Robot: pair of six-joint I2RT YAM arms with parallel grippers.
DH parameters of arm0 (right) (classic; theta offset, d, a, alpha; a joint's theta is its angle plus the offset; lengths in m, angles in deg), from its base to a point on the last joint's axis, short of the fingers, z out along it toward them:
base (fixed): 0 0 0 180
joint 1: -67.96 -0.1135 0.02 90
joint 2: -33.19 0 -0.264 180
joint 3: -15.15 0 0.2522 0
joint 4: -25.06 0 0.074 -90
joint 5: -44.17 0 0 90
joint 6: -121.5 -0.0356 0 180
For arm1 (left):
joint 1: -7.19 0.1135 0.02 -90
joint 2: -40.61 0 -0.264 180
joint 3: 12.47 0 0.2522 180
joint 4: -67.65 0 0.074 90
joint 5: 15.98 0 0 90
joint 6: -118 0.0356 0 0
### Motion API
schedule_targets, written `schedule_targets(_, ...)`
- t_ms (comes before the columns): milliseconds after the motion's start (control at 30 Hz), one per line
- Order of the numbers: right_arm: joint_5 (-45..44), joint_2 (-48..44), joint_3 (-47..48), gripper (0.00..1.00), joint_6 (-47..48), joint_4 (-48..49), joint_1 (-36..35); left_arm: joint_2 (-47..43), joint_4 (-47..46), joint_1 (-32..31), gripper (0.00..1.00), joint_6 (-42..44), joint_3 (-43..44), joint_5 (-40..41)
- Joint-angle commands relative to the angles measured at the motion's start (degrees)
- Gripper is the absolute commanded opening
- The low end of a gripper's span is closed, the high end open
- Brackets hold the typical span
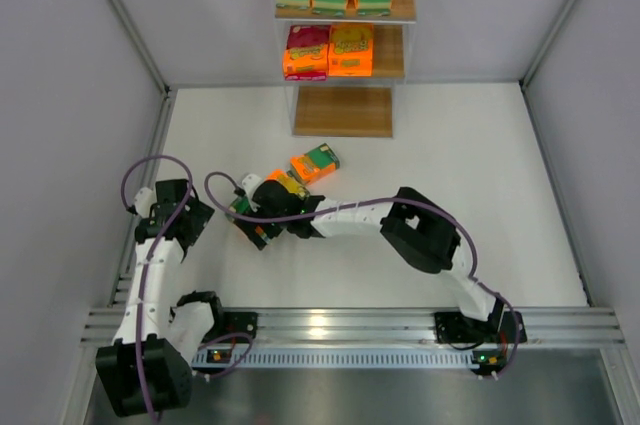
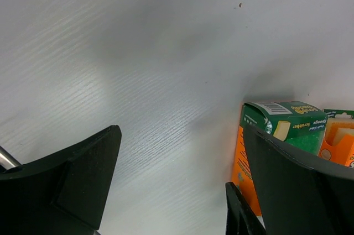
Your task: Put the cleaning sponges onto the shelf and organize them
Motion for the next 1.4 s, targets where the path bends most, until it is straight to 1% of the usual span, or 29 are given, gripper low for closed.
schedule_targets(0,0.6,-1.0,2.6,0.88,-1.7,1.6,1.0,-1.1,0.8,0.3,0.98,0.8,0.1,0.0)
schedule_targets(33,0.7,-1.5,2.2,0.76,-2.4,1.8,1.6,-1.1,0.8,0.4,0.98,0.8,0.1,-0.1)
schedule_targets(67,1.1,-3.1,1.9,0.69,-3.2,1.8,1.9,-1.1,0.7,0.3,0.98,0.9,0.1,-0.1)
schedule_targets(133,1.7,-5.5,0.0,0.61,-5.8,2.6,2.8,-1.1,0.8,0.3,0.98,0.8,0.1,0.1)
schedule_targets(200,1.8,-9.9,-1.6,0.59,-7.8,4.2,3.3,-1.1,0.7,0.3,0.98,0.8,0.1,0.3)
schedule_targets(300,1.6,-17.3,-5.6,0.58,-9.8,4.9,3.7,-1.0,0.7,0.3,0.98,0.8,0.1,0.4)
schedule_targets(367,-0.4,-22.0,-8.4,0.58,-11.3,3.7,4.3,-1.0,0.6,0.3,0.98,0.6,0.1,0.5)
schedule_targets(400,-0.8,-23.1,-8.8,0.58,-12.7,3.3,4.7,-0.9,0.6,0.3,0.98,0.6,0.1,0.5)
schedule_targets(500,-4.4,-26.1,-8.8,0.58,-15.8,-3.0,7.0,-0.8,0.6,0.3,0.98,0.3,-0.1,0.7)
schedule_targets(533,-7.7,-26.6,-9.5,0.59,-16.7,-3.7,8.2,-0.8,0.7,0.3,0.98,0.3,-0.1,0.7)
schedule_targets(633,-13.5,-27.7,-12.5,0.59,-20.5,-3.7,11.1,-0.9,0.6,0.2,0.98,0.3,-0.1,0.8)
schedule_targets(767,-20.4,-26.9,-15.2,0.58,-24.3,0.0,14.4,-0.7,0.6,0.3,0.98,0.1,-0.2,1.0)
schedule_targets(833,-23.3,-25.9,-14.3,0.57,-25.6,1.0,15.3,-0.7,0.6,0.3,0.98,0.2,0.0,0.8)
schedule_targets(900,-23.9,-23.3,-11.1,0.57,-25.5,-0.1,16.0,-0.6,0.6,0.3,0.98,0.4,0.0,0.8)
schedule_targets(1067,-25.4,-17.9,-6.9,0.57,-24.2,1.8,17.0,-0.7,0.6,0.1,0.98,0.5,0.1,1.0)
schedule_targets(1200,-28.8,-14.6,-4.0,0.56,-25.4,3.0,18.6,-0.7,0.6,-0.2,0.98,0.4,0.0,1.1)
schedule_targets(1267,-29.5,-13.4,-3.9,0.57,-26.3,7.1,19.2,-0.6,0.6,-0.3,0.98,0.4,0.0,1.1)
schedule_targets(1367,-29.7,-11.7,-3.6,0.57,-26.6,10.2,20.1,-0.5,0.6,-0.7,0.98,0.4,0.0,1.2)
